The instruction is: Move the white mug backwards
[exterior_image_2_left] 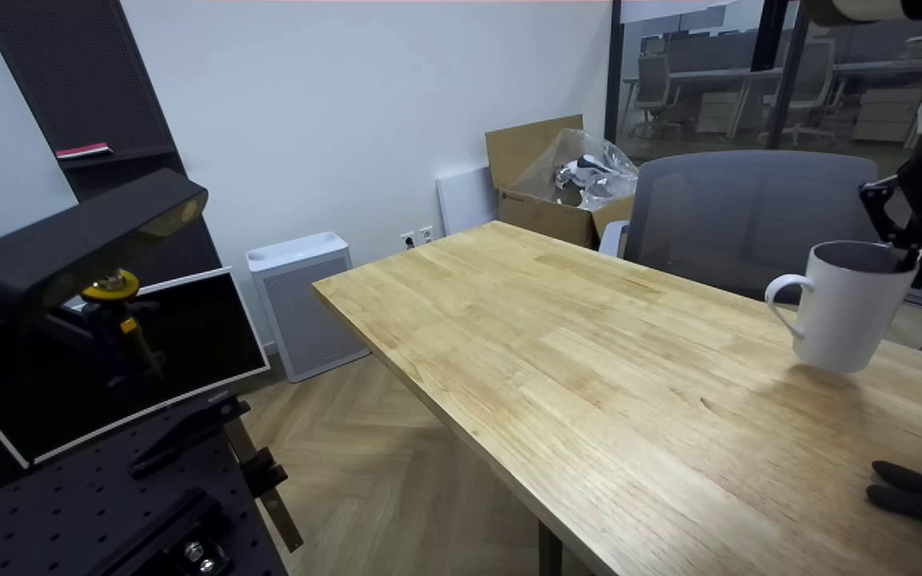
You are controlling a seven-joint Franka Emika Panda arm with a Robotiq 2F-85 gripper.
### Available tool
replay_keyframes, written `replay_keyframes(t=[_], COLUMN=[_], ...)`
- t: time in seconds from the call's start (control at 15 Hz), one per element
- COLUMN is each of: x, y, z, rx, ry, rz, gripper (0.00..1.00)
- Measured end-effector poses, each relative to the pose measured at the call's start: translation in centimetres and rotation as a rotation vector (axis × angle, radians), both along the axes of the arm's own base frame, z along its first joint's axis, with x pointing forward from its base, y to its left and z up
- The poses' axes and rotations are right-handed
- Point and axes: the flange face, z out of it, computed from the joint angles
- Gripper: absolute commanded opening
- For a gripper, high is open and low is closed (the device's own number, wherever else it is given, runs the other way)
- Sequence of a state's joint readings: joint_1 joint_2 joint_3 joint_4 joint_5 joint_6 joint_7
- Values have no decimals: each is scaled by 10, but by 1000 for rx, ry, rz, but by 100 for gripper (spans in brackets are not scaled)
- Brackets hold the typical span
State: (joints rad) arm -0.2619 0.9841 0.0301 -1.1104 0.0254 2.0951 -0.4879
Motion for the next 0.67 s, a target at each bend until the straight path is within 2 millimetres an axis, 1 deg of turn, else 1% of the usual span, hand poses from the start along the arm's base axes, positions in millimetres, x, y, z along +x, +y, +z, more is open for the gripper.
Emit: replay_keyframes(t=[0.67], x=[5], y=[-4], z=[0], rx=[9], ry=[15], rz=[-5], gripper=[2])
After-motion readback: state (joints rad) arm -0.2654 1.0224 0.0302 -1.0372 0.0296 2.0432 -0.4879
